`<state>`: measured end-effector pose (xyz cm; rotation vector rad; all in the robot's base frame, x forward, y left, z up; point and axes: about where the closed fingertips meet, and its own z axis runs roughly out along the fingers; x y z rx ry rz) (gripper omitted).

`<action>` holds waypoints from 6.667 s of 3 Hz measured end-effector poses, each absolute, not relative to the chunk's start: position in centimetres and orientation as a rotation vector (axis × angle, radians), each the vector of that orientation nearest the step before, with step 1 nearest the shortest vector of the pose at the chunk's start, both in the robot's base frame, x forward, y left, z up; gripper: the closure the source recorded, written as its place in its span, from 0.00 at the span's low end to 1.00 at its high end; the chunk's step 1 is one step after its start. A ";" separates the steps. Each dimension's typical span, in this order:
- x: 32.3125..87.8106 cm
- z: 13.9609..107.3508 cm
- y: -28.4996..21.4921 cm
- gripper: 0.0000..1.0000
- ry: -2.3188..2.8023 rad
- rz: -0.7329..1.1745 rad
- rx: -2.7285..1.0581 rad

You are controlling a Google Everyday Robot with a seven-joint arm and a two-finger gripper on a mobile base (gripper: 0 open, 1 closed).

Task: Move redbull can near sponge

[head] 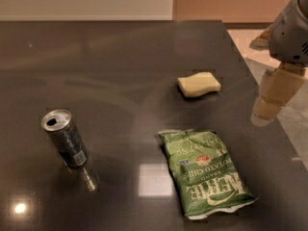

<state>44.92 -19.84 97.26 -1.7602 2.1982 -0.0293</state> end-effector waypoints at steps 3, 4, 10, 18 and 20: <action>45.4 96.2 -5.4 0.00 1.823 0.341 -1.958; 43.8 95.1 -0.6 0.00 1.689 0.453 -2.034; 42.1 90.7 15.2 0.00 1.411 0.770 -2.123; 49.8 94.8 9.4 1.00 1.590 0.658 -1.968; 57.1 94.1 2.0 1.00 1.762 0.562 -1.774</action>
Offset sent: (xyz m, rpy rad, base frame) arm 0.0127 0.1582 -0.0103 0.2767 0.0550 0.3481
